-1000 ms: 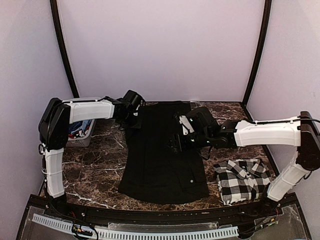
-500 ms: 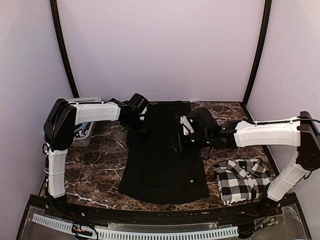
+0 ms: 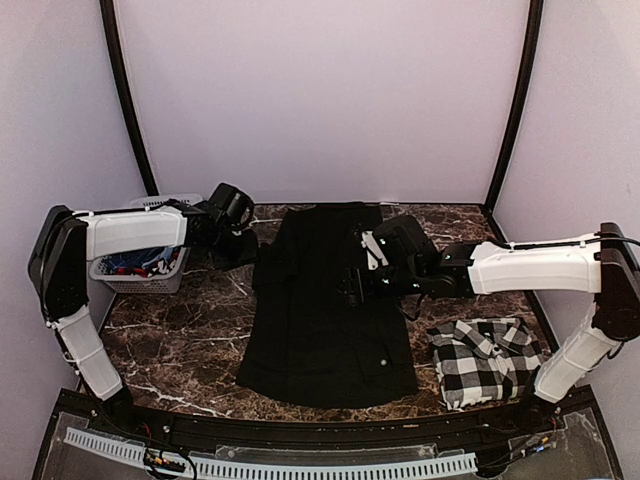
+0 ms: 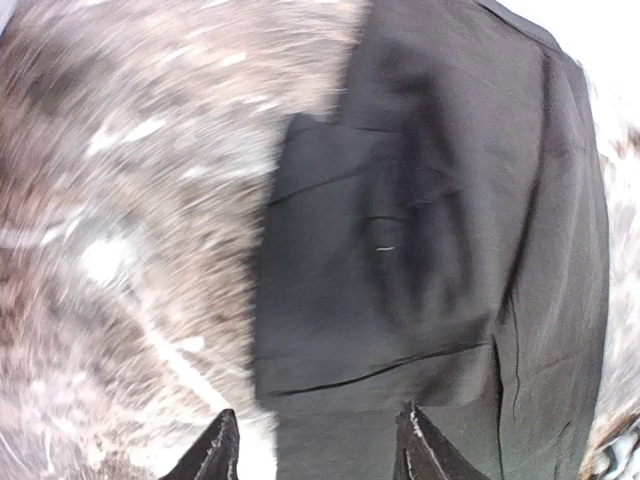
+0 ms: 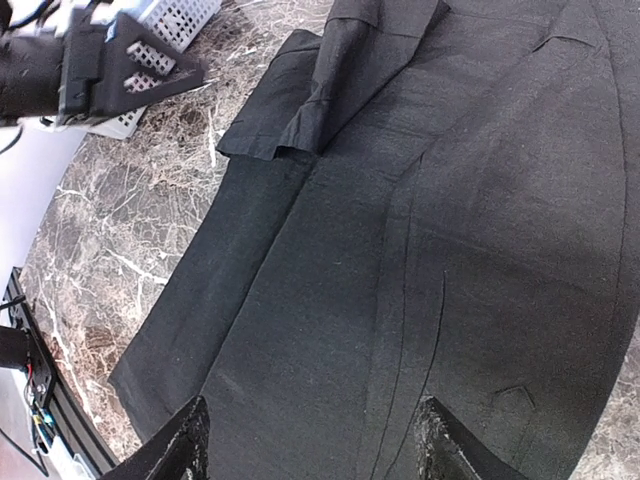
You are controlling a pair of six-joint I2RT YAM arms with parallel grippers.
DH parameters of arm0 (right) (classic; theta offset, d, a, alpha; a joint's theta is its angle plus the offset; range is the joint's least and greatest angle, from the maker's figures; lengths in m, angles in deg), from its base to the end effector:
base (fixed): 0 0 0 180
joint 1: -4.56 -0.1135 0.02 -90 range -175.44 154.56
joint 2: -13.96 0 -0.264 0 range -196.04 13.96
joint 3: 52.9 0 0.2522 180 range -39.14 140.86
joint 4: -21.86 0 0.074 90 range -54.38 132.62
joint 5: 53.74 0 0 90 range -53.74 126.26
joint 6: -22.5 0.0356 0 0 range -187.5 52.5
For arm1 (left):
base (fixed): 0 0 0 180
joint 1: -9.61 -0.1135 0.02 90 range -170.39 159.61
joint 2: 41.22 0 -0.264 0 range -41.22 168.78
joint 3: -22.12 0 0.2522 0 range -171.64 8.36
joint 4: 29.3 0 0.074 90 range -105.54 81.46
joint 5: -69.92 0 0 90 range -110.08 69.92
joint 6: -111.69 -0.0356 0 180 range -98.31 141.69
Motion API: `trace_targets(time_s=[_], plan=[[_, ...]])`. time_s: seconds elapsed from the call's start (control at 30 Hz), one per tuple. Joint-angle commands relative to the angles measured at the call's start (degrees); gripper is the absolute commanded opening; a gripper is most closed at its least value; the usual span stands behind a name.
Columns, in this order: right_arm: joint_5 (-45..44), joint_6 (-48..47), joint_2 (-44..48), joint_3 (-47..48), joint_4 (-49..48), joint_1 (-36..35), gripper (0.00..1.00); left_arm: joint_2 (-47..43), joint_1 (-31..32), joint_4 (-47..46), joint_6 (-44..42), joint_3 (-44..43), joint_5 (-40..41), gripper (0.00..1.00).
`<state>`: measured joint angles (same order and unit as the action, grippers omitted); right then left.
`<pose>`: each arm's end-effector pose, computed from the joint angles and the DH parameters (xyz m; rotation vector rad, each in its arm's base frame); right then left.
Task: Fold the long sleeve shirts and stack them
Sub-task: Place the sleeve of the 1/3-folded shirt, then pick up the sleeve from the 1/3-folded shirt.
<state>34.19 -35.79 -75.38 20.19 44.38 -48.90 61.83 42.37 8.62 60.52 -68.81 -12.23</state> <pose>0.2062 0.2760 0.2383 -0.4250 2.3204 0.7339 0.3360 -0.2104 0.2340 -0.1924 2.4648 -0.3880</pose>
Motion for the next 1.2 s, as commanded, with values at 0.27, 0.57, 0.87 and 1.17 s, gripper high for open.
trace_targets(time_s=[0.27,0.57,0.87,1.17], plan=[[0.2,-2.6,0.8,1.3,0.0,0.3,0.67,-8.3,-2.4,-31.0,32.3,24.1,-12.9,0.53],[0.5,-3.4,2.0,1.1,0.9,0.4,0.67,-5.6,-2.3,-41.8,44.7,29.0,-9.3,0.5],[1.2,-3.7,1.8,1.8,2.1,0.3,0.67,-3.1,-2.2,-43.2,51.0,30.9,-11.1,0.47],[1.8,-5.0,0.4,3.7,4.8,0.4,0.66,0.0,-2.2,-42.7,52.5,29.2,-10.0,0.31]])
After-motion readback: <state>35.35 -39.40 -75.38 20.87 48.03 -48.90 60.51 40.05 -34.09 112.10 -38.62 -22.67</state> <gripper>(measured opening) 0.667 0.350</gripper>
